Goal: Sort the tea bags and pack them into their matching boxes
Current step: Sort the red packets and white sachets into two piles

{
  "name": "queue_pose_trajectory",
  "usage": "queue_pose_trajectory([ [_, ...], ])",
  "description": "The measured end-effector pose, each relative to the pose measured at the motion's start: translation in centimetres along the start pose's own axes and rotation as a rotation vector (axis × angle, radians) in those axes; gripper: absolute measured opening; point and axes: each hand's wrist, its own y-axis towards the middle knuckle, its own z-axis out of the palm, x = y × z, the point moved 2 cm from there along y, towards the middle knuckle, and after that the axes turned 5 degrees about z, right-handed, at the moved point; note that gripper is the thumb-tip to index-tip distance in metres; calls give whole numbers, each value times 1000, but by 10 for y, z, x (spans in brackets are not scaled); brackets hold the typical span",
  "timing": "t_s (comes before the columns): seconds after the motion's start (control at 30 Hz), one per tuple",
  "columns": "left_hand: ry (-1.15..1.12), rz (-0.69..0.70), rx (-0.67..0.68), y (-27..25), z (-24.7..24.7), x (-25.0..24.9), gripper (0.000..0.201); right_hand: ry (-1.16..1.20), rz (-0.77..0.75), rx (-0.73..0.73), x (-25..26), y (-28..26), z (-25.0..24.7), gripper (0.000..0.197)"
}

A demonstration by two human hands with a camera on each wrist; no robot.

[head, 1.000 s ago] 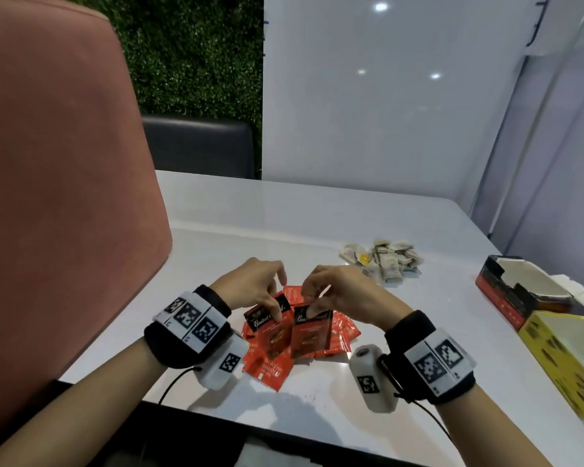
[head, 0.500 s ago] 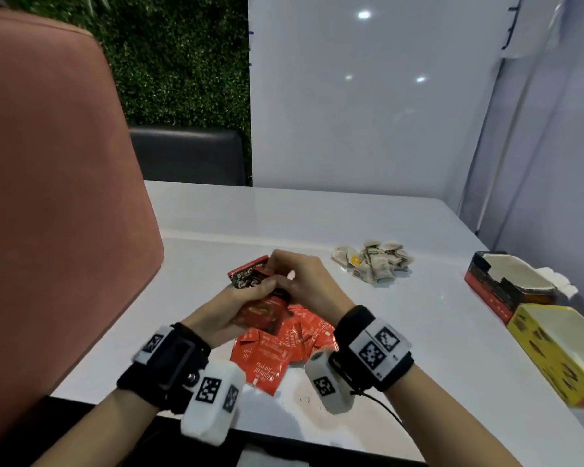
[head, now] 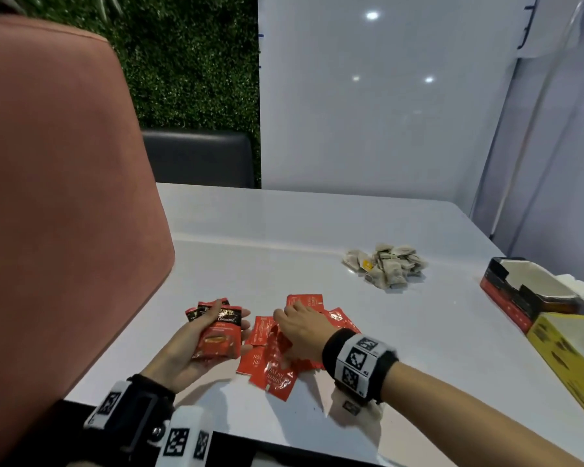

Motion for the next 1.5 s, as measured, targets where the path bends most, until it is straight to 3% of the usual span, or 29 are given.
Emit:
queue_pose_trajectory([
  [0.13, -22, -48, -9, 3, 9, 5, 45, 258, 62, 24, -16, -3, -16, 43],
  [0.2, -24, -85, 3, 3, 16, 10, 43, 366, 101, -56, -33, -11, -30, 25],
  [0.3, -19, -110, 58, 3, 36, 21, 42, 365, 122, -365, -46, -35, -50, 14],
  [0.37, -9, -88, 79, 4, 55, 25, 42, 185, 73, -662, -36, -56, -53, 7],
  [0.43, -23, -32, 107, 5, 74, 25, 34, 126, -40, -797, -20, -74, -47, 8],
  [0.57, -7, 49, 130, 5, 89, 20, 16, 301, -189, -758, -28, -95, -33, 32],
  [0.73, 60, 53, 134, 2, 82, 17, 40, 155, -312, -802, -37, -110, -34, 51],
  [0.9, 99, 53, 157, 2, 75, 16, 45, 464, -304, -964, -60, -118, -37, 31],
  [0.97, 136, 69, 193, 1, 74, 12, 35, 636, -256, -1033, -70, -123, -45, 16],
  [1.0, 155, 77, 205, 0, 75, 12, 29, 715, -241, -1036, -74, -124, -48, 5],
  [1.1, 216, 97, 255, -4, 84, 12, 31, 886, -255, -927, -77, -118, -47, 12],
  [1.37, 261, 150, 268, -9, 91, 19, 29, 845, -261, -659, -75, -102, -33, 23],
  [1.43, 267, 174, 241, -8, 92, 18, 25, 962, -154, -635, -74, -105, -31, 25],
  [1.5, 280, 196, 207, -6, 93, 18, 25, 1290, 2, -512, -68, -110, -30, 23],
])
